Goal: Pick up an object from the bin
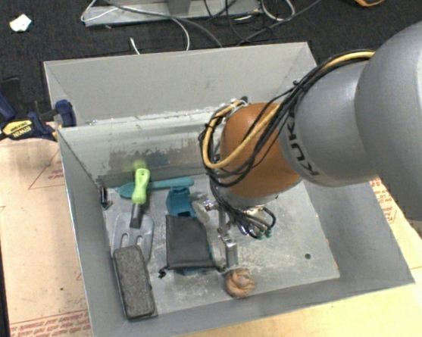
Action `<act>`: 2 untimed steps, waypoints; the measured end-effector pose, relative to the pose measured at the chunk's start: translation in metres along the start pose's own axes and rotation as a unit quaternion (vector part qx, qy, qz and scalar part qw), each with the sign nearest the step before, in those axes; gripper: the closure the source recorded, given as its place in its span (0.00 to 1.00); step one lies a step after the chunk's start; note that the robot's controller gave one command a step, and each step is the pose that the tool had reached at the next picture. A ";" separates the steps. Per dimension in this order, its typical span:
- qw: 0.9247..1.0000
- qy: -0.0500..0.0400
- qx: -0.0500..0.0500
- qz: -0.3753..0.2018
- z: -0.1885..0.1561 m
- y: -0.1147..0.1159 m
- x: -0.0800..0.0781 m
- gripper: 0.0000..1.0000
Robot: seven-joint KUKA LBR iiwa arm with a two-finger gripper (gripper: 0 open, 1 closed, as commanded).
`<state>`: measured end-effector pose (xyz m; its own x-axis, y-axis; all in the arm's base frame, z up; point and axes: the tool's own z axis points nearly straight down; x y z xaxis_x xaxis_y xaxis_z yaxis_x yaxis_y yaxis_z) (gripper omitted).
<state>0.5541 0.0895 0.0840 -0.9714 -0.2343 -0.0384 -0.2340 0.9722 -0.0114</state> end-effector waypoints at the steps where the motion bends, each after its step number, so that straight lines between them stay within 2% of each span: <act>1: 0.999 -0.002 0.001 0.037 -0.055 0.035 -0.002 0.00; 2: 0.999 -0.001 0.000 0.034 -0.058 0.035 0.020 0.00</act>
Offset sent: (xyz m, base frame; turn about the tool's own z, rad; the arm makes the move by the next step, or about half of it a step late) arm -0.0365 0.0236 0.0495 0.0652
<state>0.5247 0.1187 0.1411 -0.9849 -0.1680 -0.0412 -0.1678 0.9858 -0.0095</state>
